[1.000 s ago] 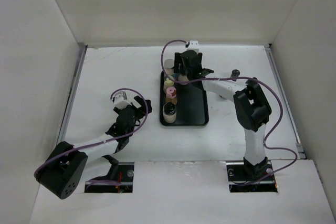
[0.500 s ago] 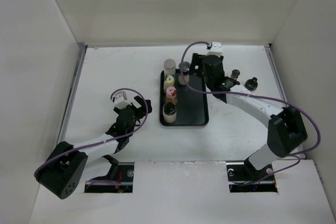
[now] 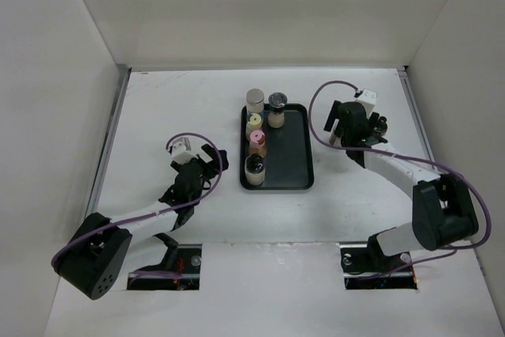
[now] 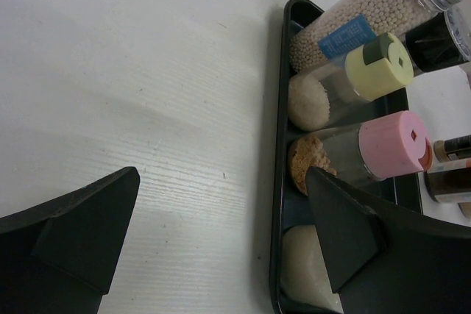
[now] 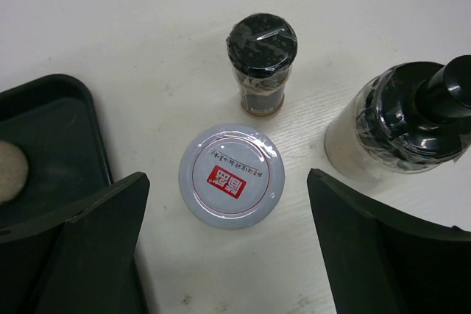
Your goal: Organize the condiment bottles
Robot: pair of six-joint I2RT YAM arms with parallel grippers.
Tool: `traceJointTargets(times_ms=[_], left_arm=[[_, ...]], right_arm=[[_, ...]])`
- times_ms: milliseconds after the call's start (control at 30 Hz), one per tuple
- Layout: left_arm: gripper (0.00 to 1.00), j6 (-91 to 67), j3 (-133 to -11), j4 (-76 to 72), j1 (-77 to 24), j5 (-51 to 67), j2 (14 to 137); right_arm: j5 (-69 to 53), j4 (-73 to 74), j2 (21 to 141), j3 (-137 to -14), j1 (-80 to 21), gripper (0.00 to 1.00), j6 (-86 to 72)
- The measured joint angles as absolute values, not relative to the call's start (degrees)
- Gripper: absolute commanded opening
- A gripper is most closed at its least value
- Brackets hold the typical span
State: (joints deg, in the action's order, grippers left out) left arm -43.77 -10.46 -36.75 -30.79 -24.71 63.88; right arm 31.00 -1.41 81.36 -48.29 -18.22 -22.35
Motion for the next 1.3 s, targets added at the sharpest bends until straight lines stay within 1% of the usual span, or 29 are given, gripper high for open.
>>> traceJointTargets(times_ms=[67,200,300,333,400,433,500,700,867,1133,1300], left_arm=[[1.00,-43.8,-10.5,-36.8,-30.8,-24.7,63.9],[1.00,-43.8,-10.5,-36.7,-30.8,-24.7,64.0],[1.00,-43.8,-10.5,-36.8,-30.8,-24.7,64.2],[1.00,-43.8,-10.5,-36.8,-30.8,-24.7,64.3],[1.00,-43.8,-10.5,-36.7,-30.8,-24.6,64.4],[1.00,-43.8,-10.5,-36.7,-30.8,-24.6,64.4],[1.00,-43.8,-10.5,-36.8,-30.9,-24.6,64.5],[1.00,-43.9,-10.5,-36.9,-30.9,-24.6,65.0],[1.00,-43.9,-10.5,-36.9,-30.9,-24.5,65.1],[1.00,-43.9,-10.5,-36.9,-30.9,-24.5,65.1],[1.00,-43.9,-10.5,-36.9,-30.9,-24.5,65.1]], right_arm=[[30.4,-1.4,82.8,-48.4,-17.6,0.94,-22.3],[29.1,-1.5,86.2,-49.5,-16.1,0.88,-22.3],[28.3,-1.7,88.3,-50.2,-15.3,0.73,-22.4],[28.2,-1.7,88.7,-50.4,-15.3,0.71,-22.4],[28.3,-1.8,88.9,-50.6,-15.3,0.62,-22.2],[28.3,-1.8,88.9,-50.6,-15.3,0.58,-22.2],[28.3,-1.9,88.9,-50.6,-15.4,0.55,-22.0],[28.7,-1.3,88.7,-51.7,-18.3,0.55,-20.5],[27.9,-1.7,89.7,-57.5,-22.8,0.55,-20.1],[24.5,-5.3,99.6,-68.9,-25.2,0.56,-20.3],[23.6,-5.3,106.3,-73.2,-25.3,0.56,-20.4]])
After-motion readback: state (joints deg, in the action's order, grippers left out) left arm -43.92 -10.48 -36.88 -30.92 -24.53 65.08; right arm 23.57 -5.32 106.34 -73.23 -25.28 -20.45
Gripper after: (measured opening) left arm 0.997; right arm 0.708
